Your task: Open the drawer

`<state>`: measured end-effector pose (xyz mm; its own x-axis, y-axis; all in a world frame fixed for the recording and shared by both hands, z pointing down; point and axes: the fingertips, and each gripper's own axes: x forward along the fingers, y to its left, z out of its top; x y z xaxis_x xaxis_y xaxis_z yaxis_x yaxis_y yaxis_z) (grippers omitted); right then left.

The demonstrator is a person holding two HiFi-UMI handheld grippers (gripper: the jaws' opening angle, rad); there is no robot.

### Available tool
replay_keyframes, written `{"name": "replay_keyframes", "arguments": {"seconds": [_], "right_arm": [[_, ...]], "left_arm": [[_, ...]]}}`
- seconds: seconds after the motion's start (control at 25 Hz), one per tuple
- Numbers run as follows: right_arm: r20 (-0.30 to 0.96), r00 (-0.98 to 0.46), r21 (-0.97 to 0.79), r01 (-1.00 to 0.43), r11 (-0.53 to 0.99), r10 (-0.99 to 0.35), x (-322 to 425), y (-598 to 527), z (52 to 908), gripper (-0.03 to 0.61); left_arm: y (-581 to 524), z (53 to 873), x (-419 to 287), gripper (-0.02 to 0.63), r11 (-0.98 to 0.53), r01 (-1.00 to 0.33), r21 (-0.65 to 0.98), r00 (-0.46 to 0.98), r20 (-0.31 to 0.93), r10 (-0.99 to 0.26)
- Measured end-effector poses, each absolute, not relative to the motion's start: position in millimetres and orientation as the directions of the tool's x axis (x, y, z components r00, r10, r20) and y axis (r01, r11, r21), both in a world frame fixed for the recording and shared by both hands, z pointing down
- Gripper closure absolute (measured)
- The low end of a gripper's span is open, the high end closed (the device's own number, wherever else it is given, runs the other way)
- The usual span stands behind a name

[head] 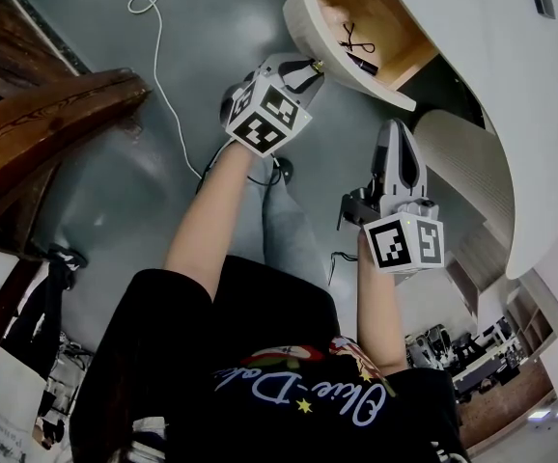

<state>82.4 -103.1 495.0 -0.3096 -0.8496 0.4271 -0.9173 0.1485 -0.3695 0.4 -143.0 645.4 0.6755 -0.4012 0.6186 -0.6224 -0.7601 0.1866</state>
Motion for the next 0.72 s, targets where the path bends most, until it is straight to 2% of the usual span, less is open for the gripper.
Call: {"name": "replay_keyframes", "arguments": {"seconds": [0.72], "right_arm": [[0.430,-0.316,-0.368,-0.917,0.156,-0.846,68.9,-100.9,492.9,0.580]], "left_arm": [[-129.3,646.6,-11.7,0.517,-0.764,-0.617,0.189,0.675,0.626,-0.390]]}}
